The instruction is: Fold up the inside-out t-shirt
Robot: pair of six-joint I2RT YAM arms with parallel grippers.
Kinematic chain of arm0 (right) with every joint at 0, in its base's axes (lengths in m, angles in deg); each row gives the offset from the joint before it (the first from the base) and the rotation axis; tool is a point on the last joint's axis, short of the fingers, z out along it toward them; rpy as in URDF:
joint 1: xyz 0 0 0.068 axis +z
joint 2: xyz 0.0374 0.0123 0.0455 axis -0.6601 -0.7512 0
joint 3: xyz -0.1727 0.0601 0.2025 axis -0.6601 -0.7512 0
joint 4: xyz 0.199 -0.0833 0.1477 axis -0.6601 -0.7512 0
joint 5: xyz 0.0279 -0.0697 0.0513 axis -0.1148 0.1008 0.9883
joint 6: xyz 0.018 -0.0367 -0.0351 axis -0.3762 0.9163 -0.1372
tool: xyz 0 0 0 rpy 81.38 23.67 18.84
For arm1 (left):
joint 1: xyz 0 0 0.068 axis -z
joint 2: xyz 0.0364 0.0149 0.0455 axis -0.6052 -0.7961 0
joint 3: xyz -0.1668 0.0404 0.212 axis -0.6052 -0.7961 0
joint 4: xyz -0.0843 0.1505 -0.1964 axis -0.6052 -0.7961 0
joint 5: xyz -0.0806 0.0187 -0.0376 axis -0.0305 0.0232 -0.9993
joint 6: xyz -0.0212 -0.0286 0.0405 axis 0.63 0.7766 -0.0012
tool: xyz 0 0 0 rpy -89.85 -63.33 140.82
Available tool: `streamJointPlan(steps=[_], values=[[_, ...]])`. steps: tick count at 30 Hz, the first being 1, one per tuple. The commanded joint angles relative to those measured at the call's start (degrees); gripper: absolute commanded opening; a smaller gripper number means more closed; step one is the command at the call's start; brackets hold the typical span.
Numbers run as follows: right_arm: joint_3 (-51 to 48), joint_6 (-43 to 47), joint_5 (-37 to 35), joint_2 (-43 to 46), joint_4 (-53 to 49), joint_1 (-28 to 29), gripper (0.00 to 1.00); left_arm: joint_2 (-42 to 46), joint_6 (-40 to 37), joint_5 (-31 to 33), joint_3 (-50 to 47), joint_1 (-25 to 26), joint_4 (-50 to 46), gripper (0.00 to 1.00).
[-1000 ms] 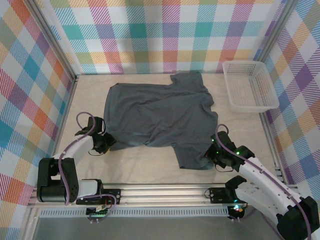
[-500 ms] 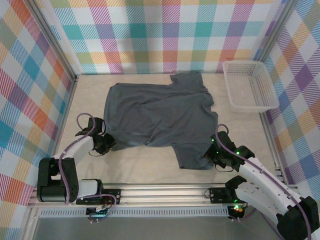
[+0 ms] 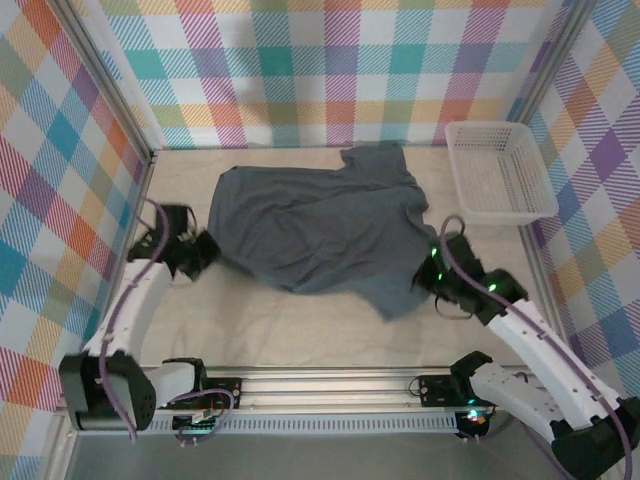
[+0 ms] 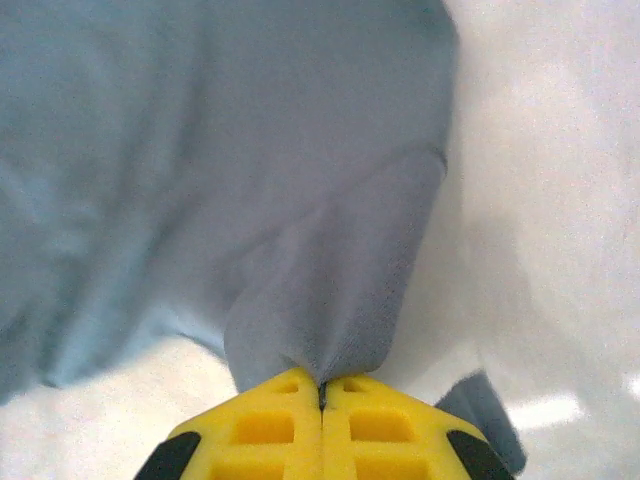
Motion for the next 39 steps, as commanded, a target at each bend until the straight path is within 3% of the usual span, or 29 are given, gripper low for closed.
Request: streamJointPlan(steps=[1,5,9,17,24,26,29,34,39], values=[[17.84,15.35,-12.81,-2.67,5.10,-0.91,0.00,3.54,-4.49,4.58,21.66,-2.67,-7.04,0.00],[33.23,24.86,-15.26,-6.81,11.54,-1.17,0.00,-1.05,-8.04,8.32,43.66,-3.45,-10.95,0.00],[48.16,29.65,-14.38,-9.50,12.81,-1.13,0.00,-3.48,-7.99,8.26,56.78,-4.19,-12.52,0.00],[64.73,35.34,-10.71,-12.91,18.68,-1.13,0.00,-3.85,-7.16,10.74,67.61,-4.15,-8.96,0.00],[71.16,44.70,-12.39,-25.50,26.04,-1.95,0.00,-15.74,-4.88,4.85,70.51,-4.18,-3.46,0.00],[75.67,40.54,-8.46,-31.18,22.60,-7.20,0.00,-19.59,-3.76,2.39,70.54,-4.17,-0.26,0.00],[89.81,29.87,3.56,-42.49,13.21,-17.32,0.00,-25.15,-2.93,0.29,72.35,-4.17,3.10,0.00],[111.83,27.96,12.52,-57.26,12.09,-20.65,0.00,-35.66,-4.94,0.90,87.74,-4.28,-1.36,0.00],[107.33,24.60,17.22,-53.63,22.18,-21.17,0.00,-35.02,-5.66,1.92,91.66,-4.79,0.45,0.00]])
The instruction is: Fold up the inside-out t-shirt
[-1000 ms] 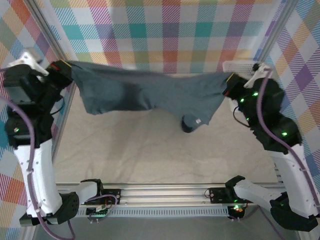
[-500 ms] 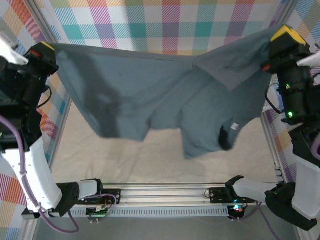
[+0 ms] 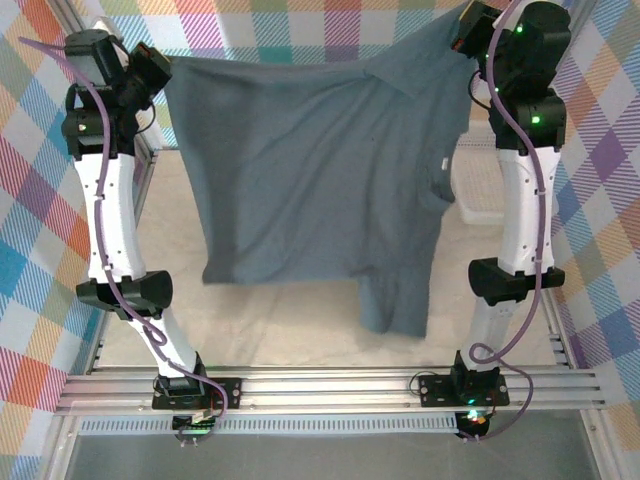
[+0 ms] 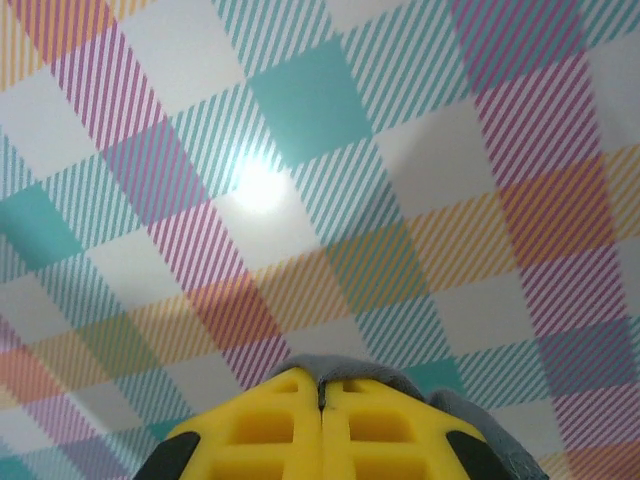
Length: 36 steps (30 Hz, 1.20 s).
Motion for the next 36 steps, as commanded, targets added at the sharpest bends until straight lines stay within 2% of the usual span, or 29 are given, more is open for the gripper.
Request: streamJointPlan(steps=[1,5,8,11,14,18,21,24,29,32,36], values=[[2.22,-3.65,5.98,7.39,10.13,-0.32,0.00,5.28,-1.45,0.34,5.29,-1.66,3.50,0.00],[-0.59,-4.26,6.14,10.33,7.10,-0.33,0.00,6.64,-2.26,-0.16,2.86,-1.89,2.14,0.00],[-13.35,-3.33,6.51,14.34,5.83,-0.33,0.00,9.06,-2.78,-2.83,-8.31,-1.82,2.79,0.00],[-32.78,-2.29,8.23,18.90,6.48,-0.42,0.00,14.43,-3.11,-7.98,-30.15,-1.81,11.02,0.01],[-55.05,-3.61,13.89,23.83,10.42,-0.34,0.00,18.94,-3.94,-10.84,-50.22,-1.73,17.97,0.00],[-85.78,-12.28,16.25,29.79,22.06,-0.39,0.00,22.23,-2.23,-10.56,-72.36,-1.10,22.13,0.00],[-99.84,-17.99,14.84,30.66,26.52,-0.34,0.00,23.10,2.50,-10.71,-86.15,-0.60,27.09,0.00],[-105.60,-22.57,12.73,30.04,25.20,-0.41,0.00,23.19,4.01,-8.33,-94.41,0.52,30.78,0.00],[-109.56,-29.67,9.55,33.08,17.58,-0.40,0.00,23.16,3.18,-2.56,-97.96,1.17,22.95,0.00],[-114.08,-35.41,7.32,42.83,10.52,-0.32,0.00,28.76,2.83,-2.51,-100.87,1.20,18.98,0.00],[-121.16,-41.17,-0.13,64.98,-2.60,-0.27,0.00,45.90,2.83,2.42,-105.61,1.31,10.60,0.01]])
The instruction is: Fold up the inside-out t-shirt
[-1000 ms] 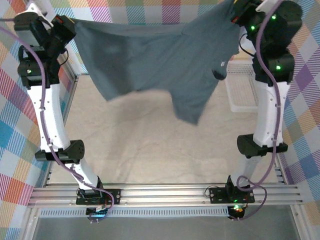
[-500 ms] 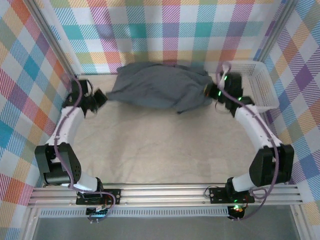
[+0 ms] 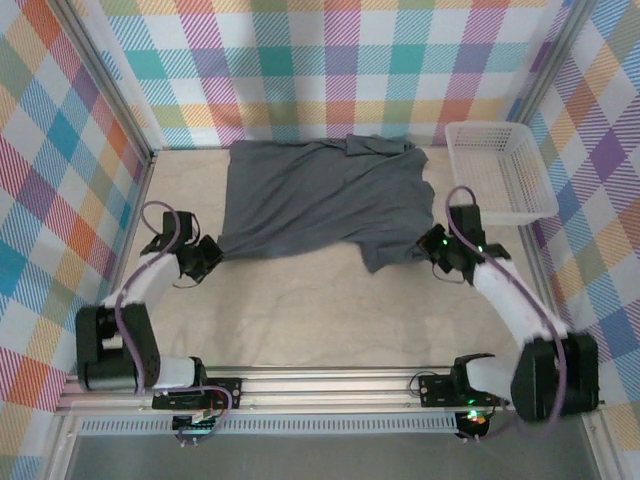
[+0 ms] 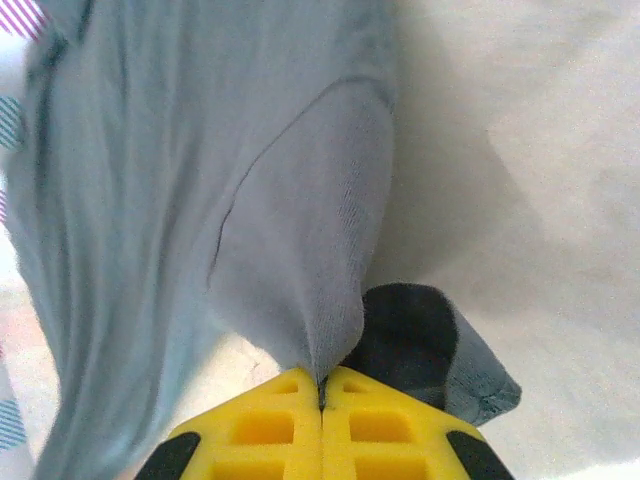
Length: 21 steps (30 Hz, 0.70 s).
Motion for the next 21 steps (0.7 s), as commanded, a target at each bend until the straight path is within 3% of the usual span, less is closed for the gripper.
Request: streamJointPlan(steps=[1,3,4,6,9,11,13,18,21], values=[[-4.07,-7.51,-6.74,15.46,-15.53,-0.24,0.00,13.72,0.28,4.92,-3.51,0.41,-8.53,0.06],[-5.73,-7.20,-5.29,22.76,-20.61,-0.31,0.05,19.80,0.75,4.26,-6.04,0.51,-9.37,0.27],[-5.97,-6.73,-3.76,25.64,-22.85,-0.35,0.15,22.61,0.87,3.82,-6.64,0.52,-10.28,0.35],[-4.83,-6.27,-1.26,29.40,-26.02,-0.23,0.32,25.60,0.78,5.18,-5.99,0.59,-13.60,0.40],[0.08,-3.90,-2.32,32.18,-27.13,-0.23,0.43,27.74,-0.50,8.51,-2.54,0.59,-15.71,0.44],[3.10,0.14,-2.40,29.76,-22.82,-0.25,0.48,25.88,-1.10,6.56,0.19,0.79,-13.39,0.47],[6.18,6.45,1.00,21.90,-15.46,-0.23,0.50,18.95,-1.46,2.97,4.49,3.09,-9.78,0.47],[13.86,19.11,7.77,-6.27,-2.11,-0.10,0.45,-4.56,-2.94,8.66,16.06,15.84,-2.40,0.37],[18.79,21.40,6.99,-21.67,1.19,0.10,0.30,-20.00,-1.95,8.74,23.00,15.82,0.41,0.11]])
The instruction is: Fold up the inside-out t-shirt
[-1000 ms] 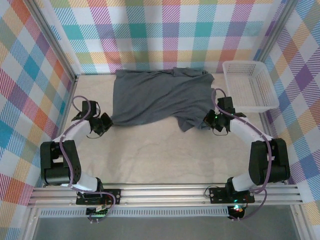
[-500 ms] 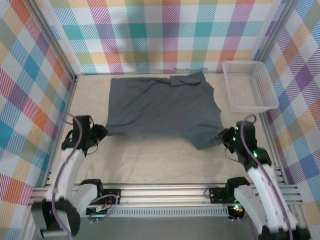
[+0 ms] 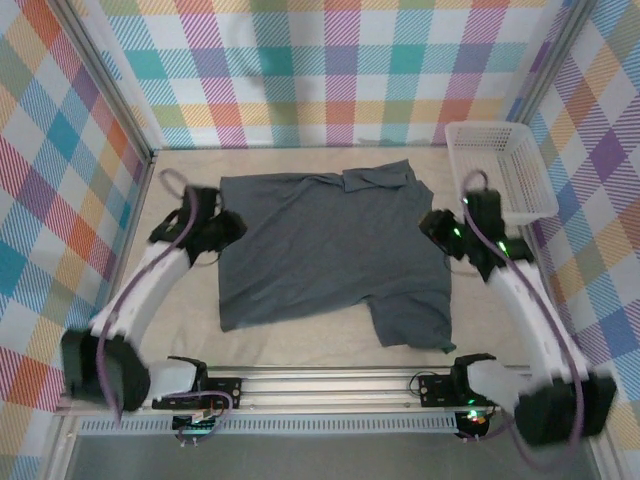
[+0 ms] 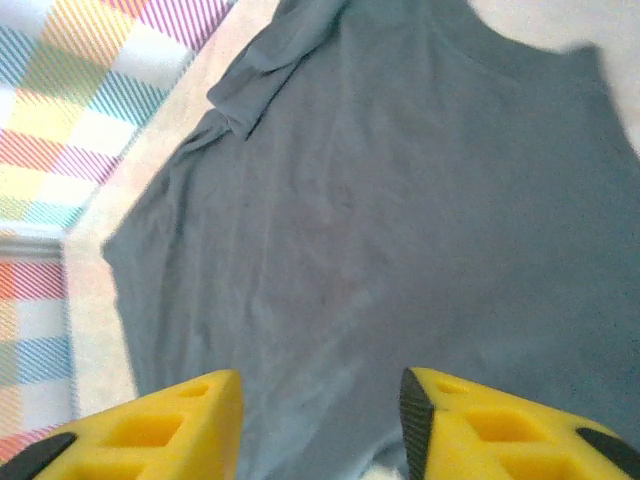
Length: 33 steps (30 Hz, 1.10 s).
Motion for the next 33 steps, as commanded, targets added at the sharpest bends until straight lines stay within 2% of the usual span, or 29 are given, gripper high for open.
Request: streamJointPlan(steps=[1,4,9,14,18,23,27,30,33], values=[[2.47,7.19,1.10,-13.25,6.26,0.15,0.23,-13.95,-0.58,2.93,5.55,-0.05,3.37,0.01],[2.70,5.09,-1.22,-21.31,8.68,0.10,0.07,-24.52,-0.50,2.96,12.73,-1.38,4.72,0.00],[1.10,2.36,0.20,-28.06,8.71,0.25,0.06,-38.14,-0.47,5.14,23.77,-3.35,2.70,0.00],[-7.86,-4.20,-0.92,-26.36,12.32,1.05,0.06,-47.83,0.84,4.71,31.76,-5.47,1.31,0.00],[-16.32,-10.03,0.81,-24.33,14.96,4.34,0.07,-52.11,1.27,2.82,35.15,-7.18,1.33,0.00],[-17.92,-13.04,-0.43,-17.32,12.05,7.61,0.07,-49.47,-3.17,-0.02,34.76,-7.84,4.53,0.01],[-14.21,-11.09,-6.88,-6.62,4.05,7.67,0.16,-41.18,-4.29,-2.57,31.15,-7.84,6.38,0.22],[-15.65,-10.60,-13.79,2.70,-2.54,6.48,0.22,-31.21,-2.48,-5.48,21.98,-7.50,10.05,0.30],[-22.99,-11.89,-17.11,13.30,-7.97,2.85,0.26,-19.14,-1.53,-7.44,9.77,-6.90,13.77,0.33]])
